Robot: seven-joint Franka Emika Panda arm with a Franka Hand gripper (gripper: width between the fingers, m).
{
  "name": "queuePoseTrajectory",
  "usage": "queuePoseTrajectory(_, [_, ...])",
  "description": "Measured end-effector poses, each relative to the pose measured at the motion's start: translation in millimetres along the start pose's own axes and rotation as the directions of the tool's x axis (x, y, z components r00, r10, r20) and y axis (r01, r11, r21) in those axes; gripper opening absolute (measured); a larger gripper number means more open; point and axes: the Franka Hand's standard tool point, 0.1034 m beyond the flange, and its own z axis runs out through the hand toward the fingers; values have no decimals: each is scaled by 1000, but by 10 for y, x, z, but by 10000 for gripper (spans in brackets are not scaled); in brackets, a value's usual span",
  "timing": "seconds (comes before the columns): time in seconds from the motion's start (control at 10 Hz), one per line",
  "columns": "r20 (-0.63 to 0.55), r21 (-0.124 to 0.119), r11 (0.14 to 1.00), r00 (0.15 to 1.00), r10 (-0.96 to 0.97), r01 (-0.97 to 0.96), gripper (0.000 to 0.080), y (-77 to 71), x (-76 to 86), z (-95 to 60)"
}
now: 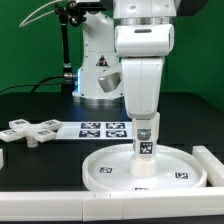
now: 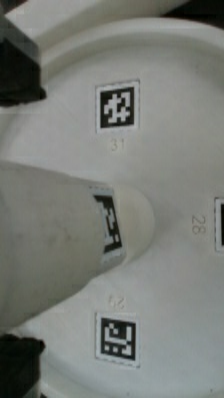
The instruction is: Assemble round table
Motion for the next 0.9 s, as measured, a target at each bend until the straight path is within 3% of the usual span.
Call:
queuePoseTrajectory(0.3, [26,2,981,980,-196,196,649,-10,-6,10])
queuePoseTrajectory(0.6, [32,7,980,980,-198,198,637,-3,-12,7])
queuePoseTrajectory(0.7, [32,11,980,980,-197,197,468,-15,-18,15])
queuePoseTrajectory(0.8, [32,25,980,980,-196,196,468,-47,-30,29])
queuePoseTrajectory(0.9, [32,25,980,980,-196,195,416,-48,-33,30])
